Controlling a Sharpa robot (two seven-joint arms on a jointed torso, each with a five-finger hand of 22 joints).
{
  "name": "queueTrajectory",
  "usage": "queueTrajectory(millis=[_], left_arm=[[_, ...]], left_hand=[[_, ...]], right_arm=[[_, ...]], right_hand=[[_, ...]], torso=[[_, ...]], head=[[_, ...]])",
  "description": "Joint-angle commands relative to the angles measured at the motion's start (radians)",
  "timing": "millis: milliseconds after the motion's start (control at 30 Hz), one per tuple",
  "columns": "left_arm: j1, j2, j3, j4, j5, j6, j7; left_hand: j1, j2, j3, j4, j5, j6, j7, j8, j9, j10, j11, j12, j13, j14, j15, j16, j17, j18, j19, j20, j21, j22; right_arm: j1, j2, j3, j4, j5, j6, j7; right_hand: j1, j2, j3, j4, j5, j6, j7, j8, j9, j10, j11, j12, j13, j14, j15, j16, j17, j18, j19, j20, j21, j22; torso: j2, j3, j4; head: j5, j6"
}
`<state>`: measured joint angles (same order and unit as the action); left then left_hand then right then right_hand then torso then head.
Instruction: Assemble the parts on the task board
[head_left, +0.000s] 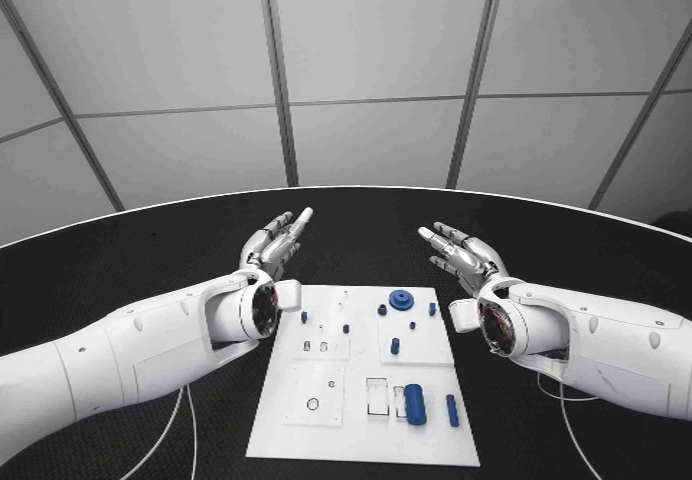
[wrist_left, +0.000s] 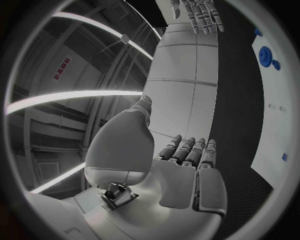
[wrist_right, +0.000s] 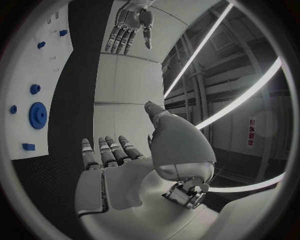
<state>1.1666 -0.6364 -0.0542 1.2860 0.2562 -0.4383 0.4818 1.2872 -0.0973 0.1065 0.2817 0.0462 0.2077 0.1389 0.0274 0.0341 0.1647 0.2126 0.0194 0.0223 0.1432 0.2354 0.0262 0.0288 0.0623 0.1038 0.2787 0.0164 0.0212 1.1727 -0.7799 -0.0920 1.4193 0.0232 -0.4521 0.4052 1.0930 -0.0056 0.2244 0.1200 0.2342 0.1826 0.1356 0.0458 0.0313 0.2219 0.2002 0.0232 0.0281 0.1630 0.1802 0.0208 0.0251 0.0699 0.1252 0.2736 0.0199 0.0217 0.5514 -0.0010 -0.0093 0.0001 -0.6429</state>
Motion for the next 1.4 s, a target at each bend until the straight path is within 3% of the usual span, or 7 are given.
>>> queueTrajectory(millis=[33,300,500,667,833,1033,1400], left_arm=[[0.021,0.029,-0.007,-0.056,0.048,0.072,-0.005],[0.037,0.026,-0.014,-0.082,0.083,0.111,-0.007],[0.037,0.012,-0.014,-0.072,0.082,0.114,-0.007],[0.037,-0.016,-0.014,-0.045,0.082,0.116,-0.004],[0.038,-0.044,-0.014,-0.010,0.082,0.119,0.004],[0.040,-0.087,-0.014,0.047,0.082,0.133,0.012],[0.048,-0.174,-0.014,0.176,0.082,0.146,0.006]], left_hand=[[0.049,-0.002,0.004,0.015,0.005,0.015,0.123,0.005,0.003,0.008,0.014,0.005,0.003,0.007,0.015,0.005,0.002,0.012,0.004,0.016,0.008,0.002],[0.047,-0.001,0.006,0.015,0.005,0.017,0.125,0.006,0.003,0.011,0.016,0.006,0.003,0.008,0.015,0.006,0.003,0.014,0.004,0.015,0.008,0.003],[0.046,0.003,0.010,0.014,0.005,0.023,0.129,0.007,0.005,0.017,0.019,0.006,0.004,0.011,0.017,0.008,0.004,0.018,0.004,0.016,0.008,0.003],[0.048,0.014,0.019,0.013,0.005,0.040,0.134,0.012,0.008,0.030,0.024,0.008,0.005,0.026,0.023,0.015,0.008,0.022,0.004,0.017,0.010,0.003],[0.060,0.029,0.033,0.010,0.004,0.087,0.128,0.025,0.017,0.059,0.017,0.011,0.008,0.044,0.026,0.024,0.013,0.022,0.009,0.017,0.013,0.005],[0.091,0.053,0.051,0.004,0.004,0.267,0.144,0.081,0.053,0.215,0.045,0.032,0.020,0.154,0.030,0.071,0.038,0.015,0.083,0.017,0.045,0.022],[0.104,0.059,0.053,0.002,0.004,0.342,0.148,0.105,0.068,0.314,0.055,0.034,0.024,0.244,0.019,0.106,0.056,0.002,0.168,0.017,0.081,0.038]], right_arm=[[0.020,0.000,-0.012,-0.022,0.003,0.059,-0.016],[0.038,-0.032,-0.019,-0.018,-0.121,0.018,0.043],[0.039,-0.033,-0.019,-0.031,-0.295,-0.015,0.059],[0.040,-0.035,-0.018,-0.043,-0.440,-0.042,0.051],[0.045,-0.039,-0.018,-0.047,-0.582,-0.051,0.019],[0.053,-0.044,-0.016,-0.043,-0.801,-0.026,-0.066],[0.069,-0.033,-0.015,-0.020,-1.153,0.068,-0.281]], right_hand=[[0.055,0.001,0.018,0.003,0.016,0.023,0.119,0.007,0.004,0.023,0.013,0.007,0.003,0.012,0.017,0.006,0.003,0.025,0.003,0.016,0.005,0.002],[0.118,-0.005,0.045,-0.026,0.015,0.098,0.141,0.028,0.019,0.125,0.036,0.018,0.011,0.123,0.042,0.029,0.020,0.059,0.049,0.019,0.021,0.011],[0.226,-0.028,0.087,-0.106,-0.014,0.324,0.144,0.102,0.062,0.449,0.052,0.063,0.033,0.459,0.052,0.117,0.070,0.056,0.218,0.020,0.076,0.035],[0.273,-0.055,0.147,-0.170,-0.033,0.572,0.119,0.172,0.101,0.695,0.010,0.087,0.036,0.703,0.004,0.181,0.096,0.103,0.556,0.017,0.169,0.066],[0.270,-0.080,0.207,-0.193,-0.035,0.648,0.106,0.182,0.106,0.769,-0.009,0.083,0.035,0.791,-0.021,0.200,0.102,0.115,0.645,0.007,0.186,0.063],[0.243,-0.134,0.307,-0.223,-0.030,0.719,0.081,0.187,0.110,0.884,-0.043,0.064,0.037,0.947,-0.072,0.235,0.137,0.116,0.796,-0.046,0.230,0.071],[0.241,-0.147,0.212,-0.250,0.024,0.790,0.036,0.194,0.120,1.015,-0.104,0.064,0.054,1.214,-0.167,0.388,0.292,0.106,0.982,-0.164,0.540,0.257]], torso=[[0.000,-0.0002,-0.0004],[0.001,0.0017,-0.0011],[-0.001,0.0006,-0.0018],[-0.002,-0.0019,-0.0023],[0.004,-0.0023,-0.0020],[0.017,-0.0032,0.0035],[0.062,-0.0117,0.0262]], head=[[0.000,0.000],[-0.006,-0.017],[-0.007,-0.023],[-0.010,-0.034],[-0.013,-0.037],[-0.018,-0.043],[-0.034,-0.046]])
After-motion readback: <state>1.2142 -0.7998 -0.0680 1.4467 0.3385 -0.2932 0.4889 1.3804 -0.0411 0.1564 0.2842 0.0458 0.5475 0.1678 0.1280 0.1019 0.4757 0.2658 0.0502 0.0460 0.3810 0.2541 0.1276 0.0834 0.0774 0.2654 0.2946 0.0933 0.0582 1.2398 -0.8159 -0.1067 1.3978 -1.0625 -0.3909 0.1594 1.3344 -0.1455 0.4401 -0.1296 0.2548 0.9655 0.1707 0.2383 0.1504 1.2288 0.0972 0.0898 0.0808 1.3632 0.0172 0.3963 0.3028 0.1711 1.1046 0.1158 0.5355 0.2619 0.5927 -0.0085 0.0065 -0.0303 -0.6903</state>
